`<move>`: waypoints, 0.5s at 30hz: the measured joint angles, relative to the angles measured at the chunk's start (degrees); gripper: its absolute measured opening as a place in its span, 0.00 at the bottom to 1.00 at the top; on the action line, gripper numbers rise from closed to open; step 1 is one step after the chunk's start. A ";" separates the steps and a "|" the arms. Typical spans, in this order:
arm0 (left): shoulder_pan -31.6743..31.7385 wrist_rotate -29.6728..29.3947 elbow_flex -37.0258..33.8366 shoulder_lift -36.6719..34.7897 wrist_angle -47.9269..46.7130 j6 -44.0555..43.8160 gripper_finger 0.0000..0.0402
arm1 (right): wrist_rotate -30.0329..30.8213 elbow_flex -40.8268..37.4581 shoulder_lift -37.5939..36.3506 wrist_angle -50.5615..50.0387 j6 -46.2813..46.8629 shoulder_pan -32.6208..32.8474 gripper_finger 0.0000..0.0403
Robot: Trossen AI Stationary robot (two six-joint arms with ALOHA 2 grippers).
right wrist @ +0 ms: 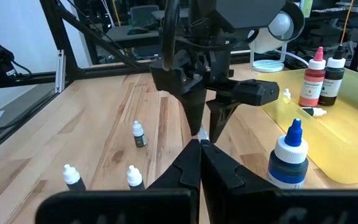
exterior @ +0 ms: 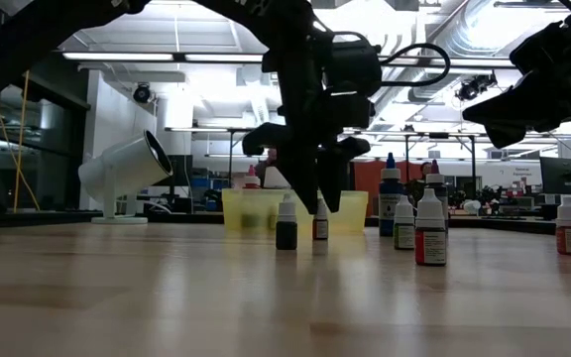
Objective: Pick & Place food coloring
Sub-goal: Put the top small red food coloring bottle into the yellow container
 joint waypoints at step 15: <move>0.00 -0.26 0.00 0.00 -0.07 -0.07 0.18 | -0.02 -0.01 0.01 0.01 0.00 -0.02 0.00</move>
